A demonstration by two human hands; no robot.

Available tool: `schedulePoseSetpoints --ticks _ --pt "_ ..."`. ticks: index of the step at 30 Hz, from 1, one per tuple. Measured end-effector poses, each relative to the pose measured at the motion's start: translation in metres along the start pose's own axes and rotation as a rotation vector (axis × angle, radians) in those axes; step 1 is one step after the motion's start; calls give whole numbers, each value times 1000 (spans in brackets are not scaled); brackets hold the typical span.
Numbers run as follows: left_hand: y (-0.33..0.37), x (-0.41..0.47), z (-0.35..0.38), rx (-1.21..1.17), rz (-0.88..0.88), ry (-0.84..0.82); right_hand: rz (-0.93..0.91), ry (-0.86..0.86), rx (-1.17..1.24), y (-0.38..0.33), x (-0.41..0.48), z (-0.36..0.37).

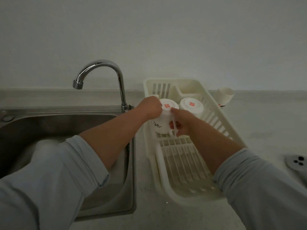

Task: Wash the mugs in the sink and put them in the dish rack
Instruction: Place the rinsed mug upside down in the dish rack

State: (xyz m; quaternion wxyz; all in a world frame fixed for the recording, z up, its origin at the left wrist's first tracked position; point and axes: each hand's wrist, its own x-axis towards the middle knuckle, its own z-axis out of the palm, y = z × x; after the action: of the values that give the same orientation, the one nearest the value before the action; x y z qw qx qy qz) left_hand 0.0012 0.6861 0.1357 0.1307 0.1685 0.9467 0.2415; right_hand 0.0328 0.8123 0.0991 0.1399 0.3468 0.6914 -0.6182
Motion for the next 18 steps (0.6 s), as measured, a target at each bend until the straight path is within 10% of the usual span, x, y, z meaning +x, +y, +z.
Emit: schedulePoseSetpoints --ticks 9,18 --pt "-26 -27 -9 -453 36 97 -244 195 -755 -32 -43 8" --pt "-131 -75 -48 -518 -8 136 -496 114 -600 -55 -84 123"
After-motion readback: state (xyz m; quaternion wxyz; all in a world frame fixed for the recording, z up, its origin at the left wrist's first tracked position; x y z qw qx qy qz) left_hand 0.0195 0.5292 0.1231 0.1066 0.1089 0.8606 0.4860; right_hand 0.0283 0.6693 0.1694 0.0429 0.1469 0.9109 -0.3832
